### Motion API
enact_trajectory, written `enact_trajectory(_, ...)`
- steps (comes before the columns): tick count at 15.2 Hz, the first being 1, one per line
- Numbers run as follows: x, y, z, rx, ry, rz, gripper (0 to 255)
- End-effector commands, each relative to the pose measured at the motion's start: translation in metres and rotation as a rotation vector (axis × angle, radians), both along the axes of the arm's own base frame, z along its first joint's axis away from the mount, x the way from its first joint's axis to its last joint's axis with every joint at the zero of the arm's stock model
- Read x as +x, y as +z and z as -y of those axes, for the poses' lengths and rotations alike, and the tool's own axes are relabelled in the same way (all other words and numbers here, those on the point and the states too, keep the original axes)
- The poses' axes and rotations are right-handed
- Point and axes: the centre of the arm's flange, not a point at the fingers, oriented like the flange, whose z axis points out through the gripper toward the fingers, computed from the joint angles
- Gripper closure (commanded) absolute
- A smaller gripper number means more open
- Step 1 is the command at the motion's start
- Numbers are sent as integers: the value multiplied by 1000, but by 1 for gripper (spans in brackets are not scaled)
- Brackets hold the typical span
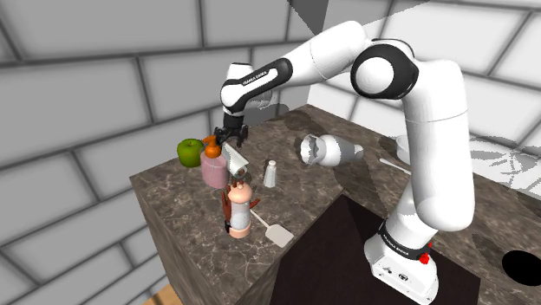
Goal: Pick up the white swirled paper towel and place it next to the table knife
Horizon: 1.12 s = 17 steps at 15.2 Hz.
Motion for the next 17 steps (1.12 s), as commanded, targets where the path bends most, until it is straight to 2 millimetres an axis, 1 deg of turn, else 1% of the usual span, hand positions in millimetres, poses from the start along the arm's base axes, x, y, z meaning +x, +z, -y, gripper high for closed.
enact_trajectory(1,6,-7,-7,2,-1,0,0)
enact_trajectory(8,6,-42,-13,2,-1,0,0)
enact_trajectory(15,7,-42,-13,2,-1,0,0)
enact_trajectory(16,7,-42,-13,2,-1,0,255)
enact_trajectory(17,7,-42,-13,2,-1,0,255)
